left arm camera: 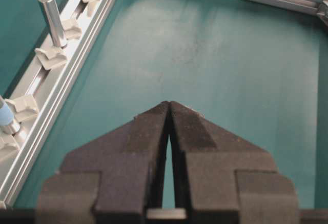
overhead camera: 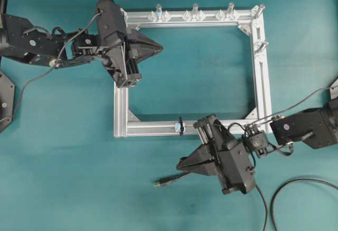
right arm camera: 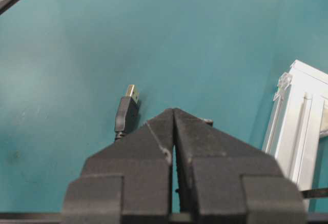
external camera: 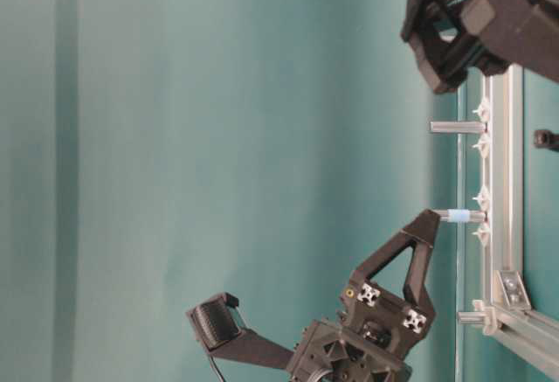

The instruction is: Insert the wire through the string loop located in the center.

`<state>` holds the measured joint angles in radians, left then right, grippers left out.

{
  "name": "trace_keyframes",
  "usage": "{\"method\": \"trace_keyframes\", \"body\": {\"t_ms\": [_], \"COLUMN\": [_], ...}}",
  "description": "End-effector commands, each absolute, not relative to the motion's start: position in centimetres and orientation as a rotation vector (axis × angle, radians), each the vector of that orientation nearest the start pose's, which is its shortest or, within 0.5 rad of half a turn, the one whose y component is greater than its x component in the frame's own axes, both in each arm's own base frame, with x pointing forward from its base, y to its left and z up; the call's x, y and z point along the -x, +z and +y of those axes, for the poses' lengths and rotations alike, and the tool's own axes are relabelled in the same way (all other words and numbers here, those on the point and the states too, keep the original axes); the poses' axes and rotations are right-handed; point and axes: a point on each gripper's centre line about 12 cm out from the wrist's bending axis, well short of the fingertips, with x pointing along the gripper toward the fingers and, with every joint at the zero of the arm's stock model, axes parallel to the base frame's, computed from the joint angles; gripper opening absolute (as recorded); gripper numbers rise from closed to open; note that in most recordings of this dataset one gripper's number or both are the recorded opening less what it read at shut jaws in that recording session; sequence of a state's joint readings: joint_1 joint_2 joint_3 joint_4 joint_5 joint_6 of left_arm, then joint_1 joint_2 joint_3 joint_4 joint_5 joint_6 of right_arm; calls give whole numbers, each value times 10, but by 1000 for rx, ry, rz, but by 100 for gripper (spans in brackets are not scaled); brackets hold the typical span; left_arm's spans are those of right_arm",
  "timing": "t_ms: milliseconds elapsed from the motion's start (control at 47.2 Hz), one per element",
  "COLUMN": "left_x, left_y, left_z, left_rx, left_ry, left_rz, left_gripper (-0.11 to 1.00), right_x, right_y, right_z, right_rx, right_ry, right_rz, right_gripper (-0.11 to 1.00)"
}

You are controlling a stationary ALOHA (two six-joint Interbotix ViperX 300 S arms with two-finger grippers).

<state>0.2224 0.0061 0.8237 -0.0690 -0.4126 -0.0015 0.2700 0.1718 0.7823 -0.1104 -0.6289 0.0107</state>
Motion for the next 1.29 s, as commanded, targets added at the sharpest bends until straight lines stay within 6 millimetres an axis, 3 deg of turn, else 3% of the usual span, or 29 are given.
{"method": "trace_keyframes", "body": {"t_ms": [0, 296, 508, 1271], "left_x": [-363, -360, -358, -358], "left_y": [170, 170, 168, 167], "left_z": [84, 82, 81, 81], "left_rx": [93, 94, 99, 96], "left_ry": [254, 250, 250, 249], "left_rz": [373, 375, 382, 384], "left_gripper": [0, 0, 0, 0], "right_x": [-383, -385, -384, -388], "right_y": [140, 142, 142, 115], "right_z": [115, 115, 117, 128], "right_rx": [106, 105, 112, 125], "right_ry": [346, 347, 356, 383], "right_rz": [281, 275, 274, 334], "right_gripper": [0, 4, 54, 52]}}
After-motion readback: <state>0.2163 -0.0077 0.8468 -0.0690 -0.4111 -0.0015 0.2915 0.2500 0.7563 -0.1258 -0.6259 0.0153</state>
